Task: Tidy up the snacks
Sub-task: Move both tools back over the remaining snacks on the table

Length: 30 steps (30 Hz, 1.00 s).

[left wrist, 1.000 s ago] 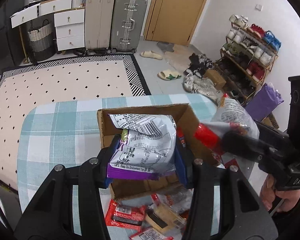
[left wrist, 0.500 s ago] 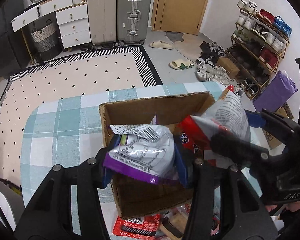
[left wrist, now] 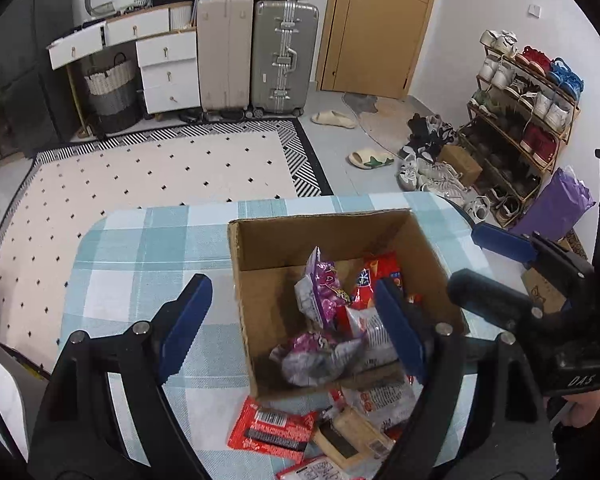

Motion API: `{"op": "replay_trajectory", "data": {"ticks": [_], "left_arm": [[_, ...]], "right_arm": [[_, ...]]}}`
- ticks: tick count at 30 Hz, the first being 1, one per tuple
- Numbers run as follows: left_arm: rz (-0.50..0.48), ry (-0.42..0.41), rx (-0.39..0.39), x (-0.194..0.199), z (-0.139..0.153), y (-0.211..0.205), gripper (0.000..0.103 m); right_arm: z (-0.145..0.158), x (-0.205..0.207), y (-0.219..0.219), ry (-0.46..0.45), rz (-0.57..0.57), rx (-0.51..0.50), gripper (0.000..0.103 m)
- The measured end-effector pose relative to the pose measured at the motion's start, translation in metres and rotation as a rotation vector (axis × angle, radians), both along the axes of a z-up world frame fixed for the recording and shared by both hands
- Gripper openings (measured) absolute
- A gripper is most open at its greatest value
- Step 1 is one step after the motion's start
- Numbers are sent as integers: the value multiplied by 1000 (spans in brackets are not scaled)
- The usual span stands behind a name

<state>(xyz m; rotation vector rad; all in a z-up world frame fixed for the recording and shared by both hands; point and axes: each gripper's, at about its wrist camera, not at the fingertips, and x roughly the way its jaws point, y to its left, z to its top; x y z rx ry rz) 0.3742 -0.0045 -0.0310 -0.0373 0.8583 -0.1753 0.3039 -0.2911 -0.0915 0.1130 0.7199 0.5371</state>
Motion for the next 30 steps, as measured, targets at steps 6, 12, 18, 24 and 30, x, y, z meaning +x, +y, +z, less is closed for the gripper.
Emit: {"op": "replay_trajectory", "data": {"ticks": [6, 12, 18, 24, 30], "left_arm": [[-5, -84, 21, -58, 27, -3, 82], [-5, -170, 45, -126, 41, -4, 88], [42, -242, 47, -197, 41, 9, 103], [68, -283, 20, -251, 29, 21, 103], [78, -282, 1, -291, 0, 30, 103]], "right_arm": [[19, -49, -12, -44, -17, 58, 91], [20, -117, -21, -111, -36, 102, 95], [1, -172, -26, -134, -49, 121, 96], [-32, -213, -20, -132, -45, 83, 96], [-70, -239, -13, -101, -82, 50, 96]]}}
